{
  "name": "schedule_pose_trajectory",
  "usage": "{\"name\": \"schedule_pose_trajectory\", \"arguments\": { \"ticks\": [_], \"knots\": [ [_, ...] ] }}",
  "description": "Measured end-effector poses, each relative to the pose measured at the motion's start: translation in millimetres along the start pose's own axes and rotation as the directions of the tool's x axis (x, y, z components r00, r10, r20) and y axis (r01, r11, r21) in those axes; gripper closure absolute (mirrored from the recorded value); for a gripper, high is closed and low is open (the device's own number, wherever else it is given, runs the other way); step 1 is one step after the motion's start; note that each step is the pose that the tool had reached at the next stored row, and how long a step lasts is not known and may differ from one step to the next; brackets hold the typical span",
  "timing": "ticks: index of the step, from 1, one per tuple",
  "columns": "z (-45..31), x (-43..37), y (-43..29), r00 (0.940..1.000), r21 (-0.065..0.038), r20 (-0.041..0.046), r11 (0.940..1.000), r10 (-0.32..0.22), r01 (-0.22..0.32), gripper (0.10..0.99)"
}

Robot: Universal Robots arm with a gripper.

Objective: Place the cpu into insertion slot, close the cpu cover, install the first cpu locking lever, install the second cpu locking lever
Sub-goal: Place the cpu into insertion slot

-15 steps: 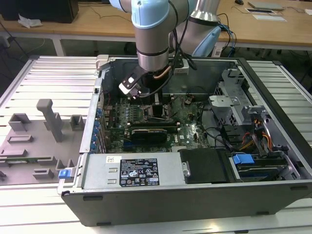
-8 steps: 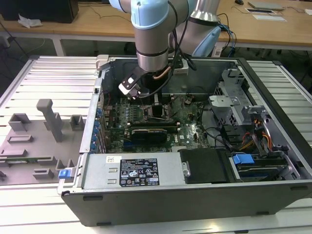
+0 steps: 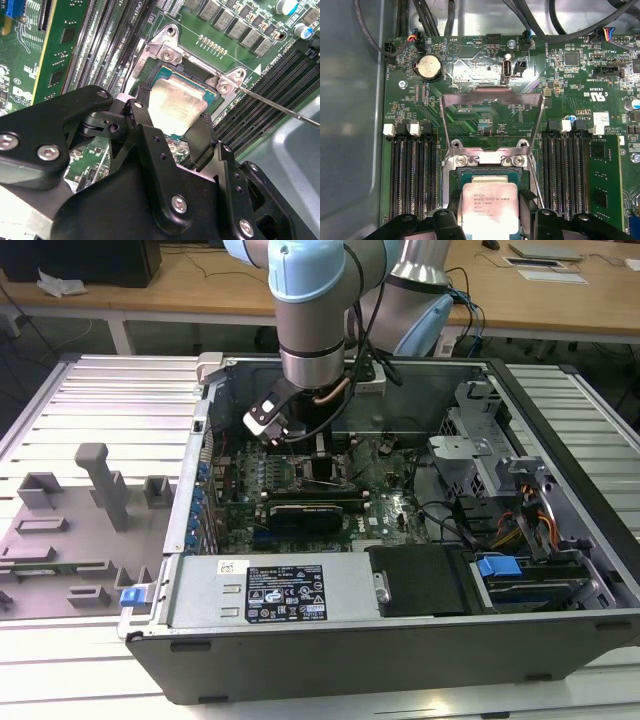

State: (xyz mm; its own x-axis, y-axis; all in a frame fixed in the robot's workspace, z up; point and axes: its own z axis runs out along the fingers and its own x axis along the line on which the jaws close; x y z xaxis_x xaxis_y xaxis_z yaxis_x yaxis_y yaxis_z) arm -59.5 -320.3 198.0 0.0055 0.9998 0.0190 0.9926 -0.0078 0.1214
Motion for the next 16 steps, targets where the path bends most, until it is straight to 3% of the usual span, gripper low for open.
{"name": "schedule_pose_trajectory", "arguments": {
  "ticks": [6,9,16],
  "knots": [
    [0.1,0.0,0.0,1.0,0.0,0.0,1.0,0.0,0.0,0.545],
    [-0.3,0.1,0.0,1.0,0.0,-0.006,1.0,0.001,-0.001,0.545],
    [0.0,0.0,0.5,1.0,0.0,-0.0054,1.0,0.001,-0.001,0.545]
  ]
}}
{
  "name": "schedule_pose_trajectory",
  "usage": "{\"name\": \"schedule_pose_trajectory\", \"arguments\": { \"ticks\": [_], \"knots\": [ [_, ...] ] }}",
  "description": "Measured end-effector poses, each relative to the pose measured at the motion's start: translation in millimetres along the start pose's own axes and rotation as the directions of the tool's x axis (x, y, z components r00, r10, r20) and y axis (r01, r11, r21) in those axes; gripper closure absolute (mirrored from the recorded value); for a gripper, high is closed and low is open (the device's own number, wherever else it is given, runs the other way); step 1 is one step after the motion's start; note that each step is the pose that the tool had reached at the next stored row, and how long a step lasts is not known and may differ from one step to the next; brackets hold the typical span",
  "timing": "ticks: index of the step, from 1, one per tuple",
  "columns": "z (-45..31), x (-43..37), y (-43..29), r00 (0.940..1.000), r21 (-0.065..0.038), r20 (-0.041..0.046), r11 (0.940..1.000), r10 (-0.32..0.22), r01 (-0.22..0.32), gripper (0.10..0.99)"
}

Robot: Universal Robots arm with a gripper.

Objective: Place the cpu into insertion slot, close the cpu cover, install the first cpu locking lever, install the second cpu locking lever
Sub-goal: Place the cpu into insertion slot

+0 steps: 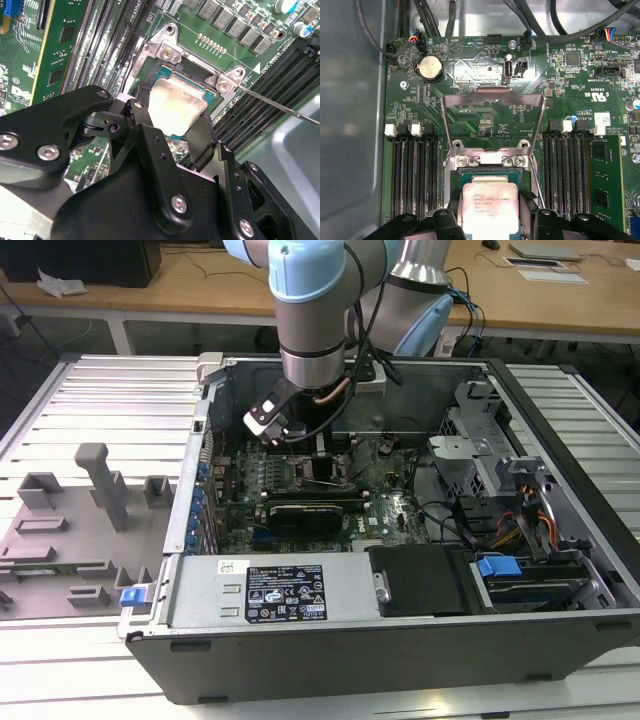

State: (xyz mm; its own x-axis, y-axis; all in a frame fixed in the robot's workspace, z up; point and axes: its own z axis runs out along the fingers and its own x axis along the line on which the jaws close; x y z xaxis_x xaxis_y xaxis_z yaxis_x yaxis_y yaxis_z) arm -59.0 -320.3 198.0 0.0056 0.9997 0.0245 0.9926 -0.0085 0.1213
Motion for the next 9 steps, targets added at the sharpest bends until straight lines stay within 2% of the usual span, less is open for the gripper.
{"name": "schedule_pose_trajectory", "arguments": {
  "ticks": [9],
  "knots": [
    [0.8,0.0,0.2,1.0,0.0,-0.0001,1.0,0.0,0.0,0.545]
  ]
}}
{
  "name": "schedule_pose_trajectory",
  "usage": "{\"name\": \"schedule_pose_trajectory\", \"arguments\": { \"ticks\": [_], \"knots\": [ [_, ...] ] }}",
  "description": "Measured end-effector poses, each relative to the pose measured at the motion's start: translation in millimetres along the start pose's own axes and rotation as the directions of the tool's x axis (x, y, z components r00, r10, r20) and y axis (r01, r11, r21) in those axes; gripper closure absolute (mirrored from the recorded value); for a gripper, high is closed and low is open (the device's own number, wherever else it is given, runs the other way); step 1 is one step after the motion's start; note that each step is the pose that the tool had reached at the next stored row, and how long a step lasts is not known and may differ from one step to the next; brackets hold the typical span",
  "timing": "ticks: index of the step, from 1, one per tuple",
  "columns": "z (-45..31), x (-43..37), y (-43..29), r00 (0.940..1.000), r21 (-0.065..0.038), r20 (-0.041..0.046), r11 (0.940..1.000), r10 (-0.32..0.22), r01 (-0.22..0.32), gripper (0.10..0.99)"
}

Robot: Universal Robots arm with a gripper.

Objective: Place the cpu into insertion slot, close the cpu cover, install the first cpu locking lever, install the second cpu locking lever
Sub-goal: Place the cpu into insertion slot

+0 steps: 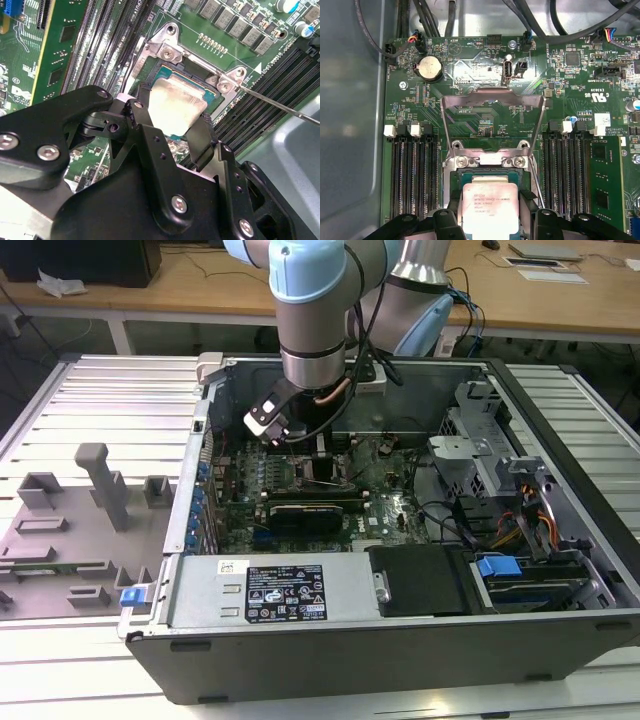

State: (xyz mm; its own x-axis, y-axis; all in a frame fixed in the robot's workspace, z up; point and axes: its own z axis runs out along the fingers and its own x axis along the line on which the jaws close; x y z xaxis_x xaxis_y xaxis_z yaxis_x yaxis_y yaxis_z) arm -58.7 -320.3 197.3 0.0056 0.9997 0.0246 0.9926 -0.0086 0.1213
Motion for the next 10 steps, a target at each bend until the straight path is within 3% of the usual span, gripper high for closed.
{"name": "schedule_pose_trajectory", "arguments": {
  "ticks": [4,5,10],
  "knots": [
    [0.3,0.1,0.1,1.0,0.0,-0.0006,1.0,0.0,0.0,0.537],
    [0.1,0.0,0.0,1.0,0.0,-0.0002,1.0,0.0,0.0,0.471],
    [-1.6,0.0,0.2,1.0,0.0,0.0,1.0,0.0,0.0,0.471]
  ]
}}
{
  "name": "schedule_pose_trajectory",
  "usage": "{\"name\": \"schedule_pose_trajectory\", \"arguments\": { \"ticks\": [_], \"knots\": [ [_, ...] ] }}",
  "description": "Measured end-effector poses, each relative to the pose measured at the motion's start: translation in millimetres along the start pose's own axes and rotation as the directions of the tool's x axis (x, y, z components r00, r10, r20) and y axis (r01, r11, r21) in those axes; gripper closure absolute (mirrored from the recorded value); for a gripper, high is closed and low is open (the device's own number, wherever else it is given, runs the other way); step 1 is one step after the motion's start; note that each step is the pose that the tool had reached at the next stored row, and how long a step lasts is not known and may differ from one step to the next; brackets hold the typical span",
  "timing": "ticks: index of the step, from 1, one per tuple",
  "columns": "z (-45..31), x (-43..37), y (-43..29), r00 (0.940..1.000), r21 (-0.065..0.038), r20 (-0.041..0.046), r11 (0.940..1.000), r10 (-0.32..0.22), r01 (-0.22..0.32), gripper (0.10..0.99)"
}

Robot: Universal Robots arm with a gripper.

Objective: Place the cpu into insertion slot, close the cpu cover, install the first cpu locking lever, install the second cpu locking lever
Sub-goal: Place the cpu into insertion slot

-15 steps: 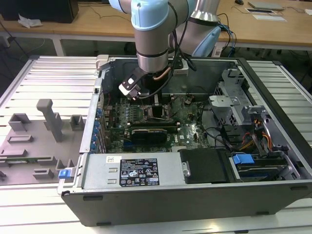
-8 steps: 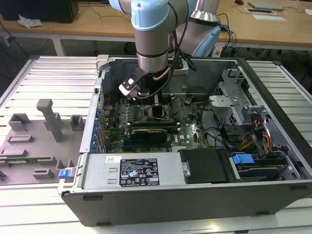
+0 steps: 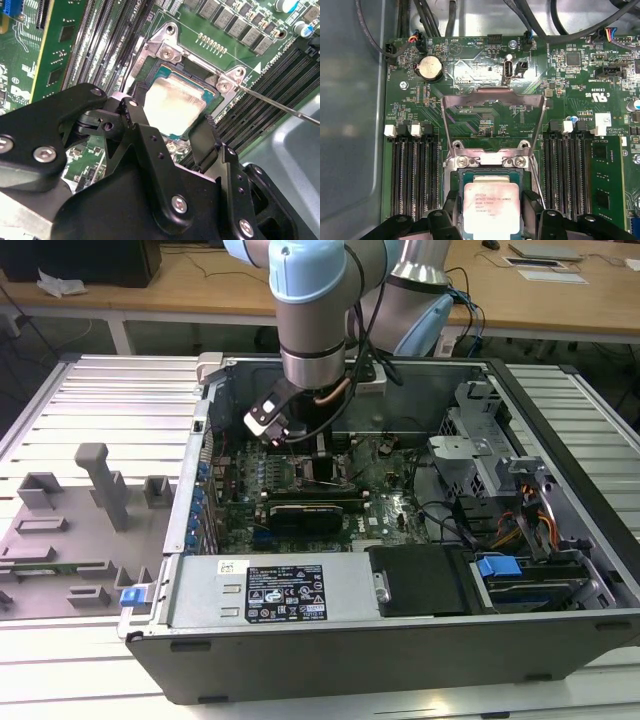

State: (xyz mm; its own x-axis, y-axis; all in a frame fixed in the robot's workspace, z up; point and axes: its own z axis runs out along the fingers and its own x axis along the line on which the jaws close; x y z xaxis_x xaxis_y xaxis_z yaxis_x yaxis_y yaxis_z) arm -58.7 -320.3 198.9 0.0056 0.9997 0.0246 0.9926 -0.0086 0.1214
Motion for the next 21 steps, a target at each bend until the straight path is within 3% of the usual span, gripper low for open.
{"name": "schedule_pose_trajectory", "arguments": {
  "ticks": [4,10,13,14,15,20,21],
  "knots": [
    [-7.0,0.2,0.9,1.0,0.0,-0.0002,1.0,0.0,0.0,0.471],
    [-7.1,0.2,0.9,1.0,0.0,-0.0001,1.0,0.0,0.0,0.486],
    [-7.2,0.2,0.9,1.0,0.0,-0.0001,1.0,0.0,0.0,0.678],
    [-7.2,0.2,0.9,1.0,0.0,-0.0001,1.0,0.0,0.0,0.8],
    [-7.2,0.2,0.9,1.0,0.0,-0.0001,1.0,0.0,0.0,0.98],
    [-7.2,0.2,1.1,1.0,0.003,-0.0001,1.0,0.0,0.0,0.98],
    [-7.2,0.2,1.7,1.0,0.017,0.0002,0.9999,0.0,0.0,0.98]
  ]
}}
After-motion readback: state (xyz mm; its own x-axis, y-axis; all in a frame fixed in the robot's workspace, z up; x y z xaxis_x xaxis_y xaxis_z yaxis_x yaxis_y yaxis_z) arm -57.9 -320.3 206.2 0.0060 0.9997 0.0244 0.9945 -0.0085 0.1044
